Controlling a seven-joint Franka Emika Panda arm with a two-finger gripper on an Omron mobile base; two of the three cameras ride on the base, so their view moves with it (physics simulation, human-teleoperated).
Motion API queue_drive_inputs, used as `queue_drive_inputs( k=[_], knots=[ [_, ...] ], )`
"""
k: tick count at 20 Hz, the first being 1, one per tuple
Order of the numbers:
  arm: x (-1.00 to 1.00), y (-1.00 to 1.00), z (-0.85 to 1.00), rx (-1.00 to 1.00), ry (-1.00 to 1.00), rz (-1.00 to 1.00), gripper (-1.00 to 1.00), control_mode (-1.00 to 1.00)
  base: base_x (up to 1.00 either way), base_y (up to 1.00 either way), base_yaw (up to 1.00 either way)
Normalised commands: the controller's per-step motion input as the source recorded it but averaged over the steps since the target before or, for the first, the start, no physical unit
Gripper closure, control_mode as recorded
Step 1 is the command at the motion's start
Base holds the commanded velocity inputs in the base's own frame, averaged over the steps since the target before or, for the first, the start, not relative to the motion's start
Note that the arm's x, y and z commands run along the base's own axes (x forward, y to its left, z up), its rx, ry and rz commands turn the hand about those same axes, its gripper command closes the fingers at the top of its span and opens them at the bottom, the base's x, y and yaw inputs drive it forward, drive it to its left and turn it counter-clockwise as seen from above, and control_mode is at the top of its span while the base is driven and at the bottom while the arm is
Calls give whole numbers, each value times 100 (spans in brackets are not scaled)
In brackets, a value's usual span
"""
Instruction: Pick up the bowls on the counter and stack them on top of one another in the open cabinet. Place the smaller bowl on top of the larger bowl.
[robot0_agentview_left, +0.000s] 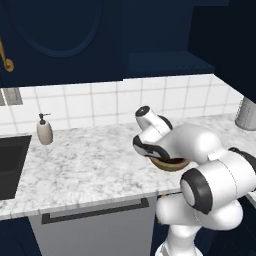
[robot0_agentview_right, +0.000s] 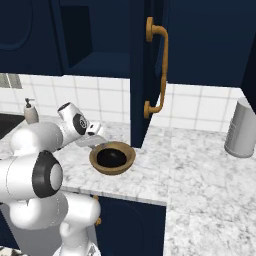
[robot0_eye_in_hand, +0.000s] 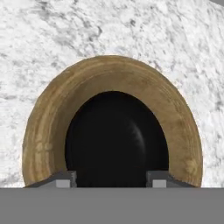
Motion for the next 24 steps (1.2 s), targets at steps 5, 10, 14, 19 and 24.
queue_drive_inputs(
  k=[5, 10, 14, 19, 24],
  knots=[
    [-39, 32, 10, 0, 0, 0, -100, -100, 0, 0, 0],
    [-9, 14, -28, 0, 7, 0, -100, -100, 0, 0, 0],
    [11, -21, -20, 0, 10, 1, -100, -100, 0, 0, 0],
    [0, -4, -32, 0, 11, 2, -100, -100, 0, 0, 0],
    [-1, 0, -1, 0, 0, 2, -100, -100, 0, 0, 0]
  ],
)
